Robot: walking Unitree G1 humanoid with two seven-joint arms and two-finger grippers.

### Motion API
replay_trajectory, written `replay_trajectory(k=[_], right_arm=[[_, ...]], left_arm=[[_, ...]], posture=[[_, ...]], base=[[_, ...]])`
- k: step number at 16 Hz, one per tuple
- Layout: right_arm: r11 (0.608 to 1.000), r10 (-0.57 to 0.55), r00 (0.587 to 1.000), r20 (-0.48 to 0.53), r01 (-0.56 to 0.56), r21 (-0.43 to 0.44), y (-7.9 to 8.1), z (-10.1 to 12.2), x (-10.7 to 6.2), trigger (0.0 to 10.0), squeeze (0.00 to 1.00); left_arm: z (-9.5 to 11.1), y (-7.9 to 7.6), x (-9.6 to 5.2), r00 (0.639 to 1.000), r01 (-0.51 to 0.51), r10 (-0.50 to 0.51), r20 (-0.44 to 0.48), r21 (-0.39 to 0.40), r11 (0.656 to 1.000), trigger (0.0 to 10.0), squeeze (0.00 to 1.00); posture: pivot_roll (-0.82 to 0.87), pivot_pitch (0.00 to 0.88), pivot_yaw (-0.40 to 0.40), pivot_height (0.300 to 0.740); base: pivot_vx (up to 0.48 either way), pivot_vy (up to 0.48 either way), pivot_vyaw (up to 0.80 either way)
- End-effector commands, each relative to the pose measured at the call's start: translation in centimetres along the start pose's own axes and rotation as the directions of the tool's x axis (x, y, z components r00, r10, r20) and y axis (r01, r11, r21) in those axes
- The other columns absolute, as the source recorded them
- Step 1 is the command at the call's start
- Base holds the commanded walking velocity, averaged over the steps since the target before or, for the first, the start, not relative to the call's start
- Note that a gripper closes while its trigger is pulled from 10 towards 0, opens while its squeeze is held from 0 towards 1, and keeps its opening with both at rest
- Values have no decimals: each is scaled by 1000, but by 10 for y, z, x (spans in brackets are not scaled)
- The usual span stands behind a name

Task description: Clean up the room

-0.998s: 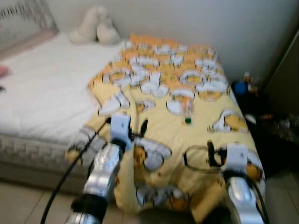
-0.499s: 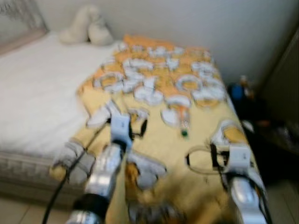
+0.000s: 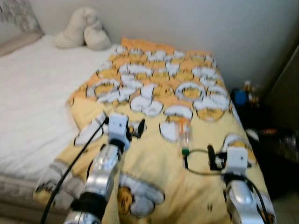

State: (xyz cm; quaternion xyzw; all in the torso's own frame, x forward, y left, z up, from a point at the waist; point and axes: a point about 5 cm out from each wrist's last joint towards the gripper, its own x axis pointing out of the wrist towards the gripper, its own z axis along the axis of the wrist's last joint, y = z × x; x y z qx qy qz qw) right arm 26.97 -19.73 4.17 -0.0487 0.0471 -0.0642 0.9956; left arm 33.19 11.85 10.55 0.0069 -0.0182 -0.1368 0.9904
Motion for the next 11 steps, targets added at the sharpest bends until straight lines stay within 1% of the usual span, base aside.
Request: replay_trajectory(k=[1, 3, 5, 6, 7, 8, 9, 11], right_arm=[[1000, 20, 1000, 24, -21, 18, 9, 7, 2, 10000, 0], [998, -14, 999, 31, 12, 62, 6, 14, 11, 10000, 0], [996, -51, 999, 18, 49, 74, 5, 24, 29, 10000, 0], [995, -60, 998, 11, 59, 84, 5, 26, 32, 10000, 0], [992, -74, 997, 7, 72, 103, 5, 38, 48, 10000, 0], [991, -85, 996, -1, 85, 108, 4, 42, 56, 10000, 0], [988, -99, 995, -17, 100, 114, 2, 48, 66, 10000, 0], [988, -100, 995, -28, 103, 119, 3, 51, 70, 10000, 0]], left_arm=[[2, 9, -3, 1000, -17, 17, 6, 20, 1000, 10000, 0], [2, 7, -4, 1000, 3, -3, -2, 40, 999, 10000, 0], [7, -2, -6, 996, 93, -94, 8, 59, 994, 10000, 0], [10, -5, -7, 993, 116, -117, 14, 69, 991, 10000, 0], [19, -17, -9, 970, 242, -243, 13, 53, 969, 10000, 0], [35, -25, -9, 950, 306, -306, 57, -2, 952, 10000, 0], [63, -40, -13, 900, 420, -415, 134, -12, 907, 10000, 0], [78, -49, -19, 870, 465, -460, 177, 11, 885, 10000, 0]], posture=[[134, 0, -33, 740], [139, 0, -30, 740], [157, 14, -16, 740], [161, 20, -16, 740], [191, 71, -7, 740], [205, 96, -12, 740], [224, 114, -27, 740], [233, 141, -37, 740]], base=[[469, 0, 0], [474, 0, 0], [0, 0, 0], [0, 0, 0], [0, 0, 0], [0, 0, 0], [0, 0, 0], [0, 0, 0]])
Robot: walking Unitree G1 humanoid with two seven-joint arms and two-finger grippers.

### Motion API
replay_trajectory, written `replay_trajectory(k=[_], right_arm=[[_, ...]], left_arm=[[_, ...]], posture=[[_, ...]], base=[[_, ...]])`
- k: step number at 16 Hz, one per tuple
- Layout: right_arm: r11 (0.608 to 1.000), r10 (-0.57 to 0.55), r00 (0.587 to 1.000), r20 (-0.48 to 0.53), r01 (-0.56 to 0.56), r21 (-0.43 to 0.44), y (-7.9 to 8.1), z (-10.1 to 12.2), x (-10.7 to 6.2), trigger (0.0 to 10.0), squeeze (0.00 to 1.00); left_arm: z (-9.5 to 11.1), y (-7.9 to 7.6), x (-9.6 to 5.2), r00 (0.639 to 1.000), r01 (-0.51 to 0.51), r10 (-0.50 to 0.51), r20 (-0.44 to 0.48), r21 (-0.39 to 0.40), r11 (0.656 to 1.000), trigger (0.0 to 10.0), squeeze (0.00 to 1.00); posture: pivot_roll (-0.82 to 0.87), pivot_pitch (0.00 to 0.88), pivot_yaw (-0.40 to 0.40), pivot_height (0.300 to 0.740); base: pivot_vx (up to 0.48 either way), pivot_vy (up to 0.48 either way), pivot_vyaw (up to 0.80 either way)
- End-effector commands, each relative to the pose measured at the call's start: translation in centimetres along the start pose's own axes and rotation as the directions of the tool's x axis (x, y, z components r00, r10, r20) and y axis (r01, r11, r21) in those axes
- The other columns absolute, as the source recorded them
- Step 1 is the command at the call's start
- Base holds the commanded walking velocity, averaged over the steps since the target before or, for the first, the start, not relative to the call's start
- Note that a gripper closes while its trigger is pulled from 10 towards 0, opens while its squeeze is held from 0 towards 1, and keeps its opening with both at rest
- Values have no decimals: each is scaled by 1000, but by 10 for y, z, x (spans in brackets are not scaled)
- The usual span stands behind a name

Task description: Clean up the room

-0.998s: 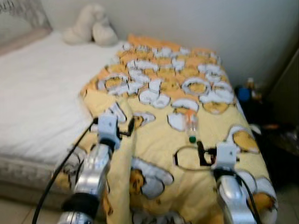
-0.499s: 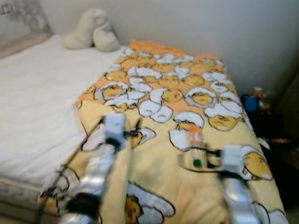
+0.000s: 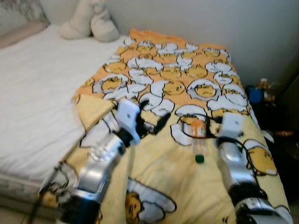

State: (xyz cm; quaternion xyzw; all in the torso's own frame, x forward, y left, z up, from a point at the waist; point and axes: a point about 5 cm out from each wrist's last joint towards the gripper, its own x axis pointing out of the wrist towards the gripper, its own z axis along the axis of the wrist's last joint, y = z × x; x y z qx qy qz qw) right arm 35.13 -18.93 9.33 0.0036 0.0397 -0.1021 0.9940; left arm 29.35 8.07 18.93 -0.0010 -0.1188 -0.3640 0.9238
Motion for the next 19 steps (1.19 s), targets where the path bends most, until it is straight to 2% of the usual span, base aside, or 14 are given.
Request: replay_trajectory(k=[1, 2, 3, 4, 5, 6, 9, 12, 14, 17, 18, 19], right_arm=[[1000, -24, 999, -36, 24, 6, -5, -5, 1, 10000, 0], [1000, -23, 999, -39, 23, 8, -2, -1, 5, 10000, 0], [999, -41, 998, -43, 41, 8, -1, 3, 9, 10000, 0], [998, -61, 997, -49, 61, 2, 0, 7, 13, 10000, 0], [998, -65, 996, -53, 65, -1, 1, 9, 15, 10000, 0], [998, -63, 995, -77, 64, 15, 3, 9, 17, 10000, 0], [999, -38, 994, -99, 41, 32, 9, 9, 18, 10000, 0], [998, -1, 993, -122, 9, 64, 22, 12, 20, 10000, 0], [995, -5, 989, -145, 19, 97, 25, 11, 20, 10000, 0], [984, 51, 980, -191, -17, 176, 34, 4, 17, 10000, 0], [984, 70, 976, -205, -33, 177, 37, 2, 16, 10000, 0], [986, 62, 977, -205, -29, 163, 36, 2, 16, 0, 0]], left_arm=[[3, -20, 1, 996, 92, -92, -6, 2, 996, 10000, 0], [2, -30, -4, 988, 151, -151, -28, 13, 988, 10000, 0], [-11, -40, -20, 973, 208, -209, -100, -20, 978, 10000, 0], [-22, -45, -43, 954, 221, -236, -183, -99, 970, 10000, 0], [-22, -46, -57, 945, 217, -242, -220, -129, 968, 10000, 0], [-19, -44, -65, 939, 210, -232, -254, -109, 971, 10000, 0], [-13, -44, -75, 934, 204, -227, -275, -108, 973, 10000, 0], [-2, -45, -86, 932, 182, -192, -309, -61, 981, 10000, 0], [5, -48, -100, 917, 171, -183, -354, -65, 983, 10000, 0], [6, -49, -106, 908, 162, -174, -381, -64, 985, 10000, 0], [6, -47, -104, 909, 149, -163, -385, -66, 987, 10000, 0], [6, -46, -104, 907, 141, -155, -391, -63, 988, 10000, 0]], posture=[[245, 172, -40, 740], [260, 199, -34, 740], [286, 235, -30, 740], [303, 260, -23, 740], [323, 284, -16, 740], [340, 303, -10, 740], [370, 336, 2, 740], [411, 371, 19, 740], [443, 405, 34, 740], [450, 418, 38, 740], [445, 420, 35, 740], [442, 418, 33, 740]], base=[[0, 0, 0], [0, 0, 0], [0, 0, 0], [0, 0, 0], [0, 0, 0], [0, 0, 0], [0, 0, 0], [0, 0, 0], [0, 0, 0], [0, 0, 0], [0, 0, 0], [0, 0, 0]])
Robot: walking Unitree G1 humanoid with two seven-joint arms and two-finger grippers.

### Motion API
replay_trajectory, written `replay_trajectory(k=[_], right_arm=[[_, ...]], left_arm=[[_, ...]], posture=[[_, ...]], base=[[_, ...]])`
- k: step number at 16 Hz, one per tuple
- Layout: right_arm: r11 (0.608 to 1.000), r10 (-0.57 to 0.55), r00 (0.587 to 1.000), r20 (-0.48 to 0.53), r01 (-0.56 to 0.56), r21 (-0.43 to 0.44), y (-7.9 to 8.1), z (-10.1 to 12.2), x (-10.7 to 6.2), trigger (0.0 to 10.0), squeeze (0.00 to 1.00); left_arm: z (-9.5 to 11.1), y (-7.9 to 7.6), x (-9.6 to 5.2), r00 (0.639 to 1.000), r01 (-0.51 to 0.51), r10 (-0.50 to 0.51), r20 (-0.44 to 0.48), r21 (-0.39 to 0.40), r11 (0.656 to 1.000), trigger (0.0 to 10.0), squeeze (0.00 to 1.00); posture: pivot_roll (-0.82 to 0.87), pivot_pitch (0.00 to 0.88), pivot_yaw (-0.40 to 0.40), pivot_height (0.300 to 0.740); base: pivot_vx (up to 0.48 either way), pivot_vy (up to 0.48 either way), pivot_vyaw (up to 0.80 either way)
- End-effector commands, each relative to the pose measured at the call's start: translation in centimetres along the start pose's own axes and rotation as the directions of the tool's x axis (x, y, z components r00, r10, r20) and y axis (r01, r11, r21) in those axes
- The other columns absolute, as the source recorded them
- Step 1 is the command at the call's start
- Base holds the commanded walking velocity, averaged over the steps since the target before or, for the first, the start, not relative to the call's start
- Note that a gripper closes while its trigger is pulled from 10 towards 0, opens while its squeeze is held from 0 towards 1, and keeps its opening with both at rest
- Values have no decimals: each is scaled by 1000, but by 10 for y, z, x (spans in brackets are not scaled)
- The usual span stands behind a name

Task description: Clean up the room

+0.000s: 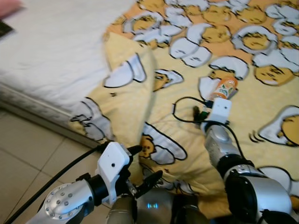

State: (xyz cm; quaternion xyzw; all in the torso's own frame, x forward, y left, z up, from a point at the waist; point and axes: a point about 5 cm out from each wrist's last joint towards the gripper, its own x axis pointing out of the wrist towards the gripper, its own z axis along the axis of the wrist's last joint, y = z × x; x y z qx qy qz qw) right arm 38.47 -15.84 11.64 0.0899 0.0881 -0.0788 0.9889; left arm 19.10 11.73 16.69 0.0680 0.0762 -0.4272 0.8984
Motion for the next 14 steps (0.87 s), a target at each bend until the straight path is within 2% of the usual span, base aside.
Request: replay_trajectory(k=[1, 5, 7, 9, 13, 14], right_arm=[[1000, -23, 995, -94, 23, -7, -6, -23, -5, 0, 0], [999, -27, 997, -66, 25, -32, -11, -19, -5, 0, 0], [996, -45, 998, -33, 42, -84, -12, -15, -4, 0, 0], [986, -77, 996, 43, 83, -147, -15, -12, -6, 0, 0], [981, -87, 990, 109, 105, -164, -18, -14, -10, 0, 0], [979, -72, 984, 162, 100, -177, -15, -11, -12, 0, 0]], left_arm=[[1, -2, -2, 1000, -1, 1, -3, -4, 1000, 10000, 0], [-2, -3, 0, 1000, 15, -15, -19, -5, 1000, 10000, 0], [-4, -4, 2, 999, 30, -30, -25, -8, 1000, 10000, 0], [-7, -3, 10, 999, 46, -46, -24, -10, 999, 10000, 0], [-10, 1, 23, 997, 76, -76, -17, 4, 997, 10000, 0], [-10, 1, 28, 996, 94, -94, -7, 10, 996, 10000, 0]], posture=[[438, 418, 33, 740], [416, 412, 38, 740], [400, 408, 41, 740], [352, 388, 43, 740], [308, 353, 46, 740], [282, 323, 47, 740]], base=[[0, 0, 0], [0, 0, 0], [0, 0, 0], [0, 0, 0], [0, 0, 0], [0, 0, 0]])
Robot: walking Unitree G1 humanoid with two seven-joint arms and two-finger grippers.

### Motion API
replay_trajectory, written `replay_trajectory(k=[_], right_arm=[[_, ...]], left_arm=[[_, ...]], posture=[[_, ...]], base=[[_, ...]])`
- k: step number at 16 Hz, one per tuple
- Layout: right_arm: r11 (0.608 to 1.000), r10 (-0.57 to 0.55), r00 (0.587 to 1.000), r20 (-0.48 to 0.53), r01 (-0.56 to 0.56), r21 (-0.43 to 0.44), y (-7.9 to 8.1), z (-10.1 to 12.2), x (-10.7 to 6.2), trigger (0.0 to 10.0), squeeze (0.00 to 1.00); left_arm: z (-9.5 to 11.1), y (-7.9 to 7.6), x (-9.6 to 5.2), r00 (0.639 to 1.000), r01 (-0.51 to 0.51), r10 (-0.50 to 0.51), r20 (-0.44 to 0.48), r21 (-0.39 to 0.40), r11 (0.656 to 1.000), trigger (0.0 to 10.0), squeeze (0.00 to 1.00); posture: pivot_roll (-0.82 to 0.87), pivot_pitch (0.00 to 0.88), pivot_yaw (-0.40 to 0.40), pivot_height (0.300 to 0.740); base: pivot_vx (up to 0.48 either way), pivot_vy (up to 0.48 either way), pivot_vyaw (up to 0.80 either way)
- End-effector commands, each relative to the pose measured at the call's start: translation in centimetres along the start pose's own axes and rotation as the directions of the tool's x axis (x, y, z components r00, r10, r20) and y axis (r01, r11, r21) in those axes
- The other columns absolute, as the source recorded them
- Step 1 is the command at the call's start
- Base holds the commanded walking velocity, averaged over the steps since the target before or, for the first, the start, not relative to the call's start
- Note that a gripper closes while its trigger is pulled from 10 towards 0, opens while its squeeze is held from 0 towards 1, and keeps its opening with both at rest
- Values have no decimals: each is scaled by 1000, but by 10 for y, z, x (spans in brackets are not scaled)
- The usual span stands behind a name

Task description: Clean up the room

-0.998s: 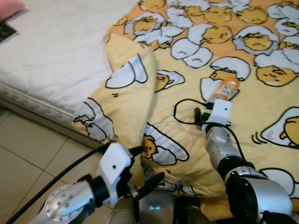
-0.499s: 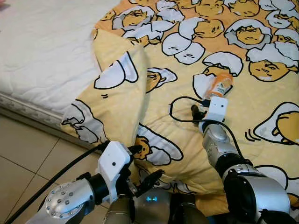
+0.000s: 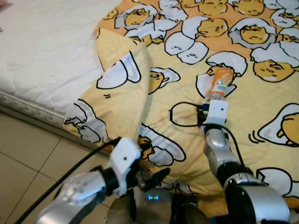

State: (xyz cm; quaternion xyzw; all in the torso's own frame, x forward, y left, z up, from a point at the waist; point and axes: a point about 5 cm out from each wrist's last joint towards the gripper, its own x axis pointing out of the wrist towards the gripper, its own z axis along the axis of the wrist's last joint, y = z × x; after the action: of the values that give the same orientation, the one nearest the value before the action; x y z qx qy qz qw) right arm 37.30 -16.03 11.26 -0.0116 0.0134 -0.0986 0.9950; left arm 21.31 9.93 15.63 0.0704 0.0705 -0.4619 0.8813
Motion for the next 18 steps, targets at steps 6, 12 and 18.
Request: replay_trajectory(k=[6, 12, 18], right_arm=[[981, -139, 955, 262, 169, -95, -33, 20, -8, 0, 0], [937, -315, 939, 139, 330, -110, -100, -30, -50, 0, 0], [977, -147, 988, 41, 152, -151, -82, -64, -87, 0, 0]], left_arm=[[-9, 11, 26, 999, 48, -48, 11, 53, 997, 10000, 0], [-14, 52, 60, 979, -183, 185, 89, -26, 983, 10000, 0], [-36, 64, 74, 933, -311, 342, 112, -225, 923, 10000, 0]], posture=[[215, 194, 36, 740], [109, 30, 4, 740], [40, 0, 28, 740]], base=[[0, 0, 0], [0, 0, 0], [0, 0, -267]])
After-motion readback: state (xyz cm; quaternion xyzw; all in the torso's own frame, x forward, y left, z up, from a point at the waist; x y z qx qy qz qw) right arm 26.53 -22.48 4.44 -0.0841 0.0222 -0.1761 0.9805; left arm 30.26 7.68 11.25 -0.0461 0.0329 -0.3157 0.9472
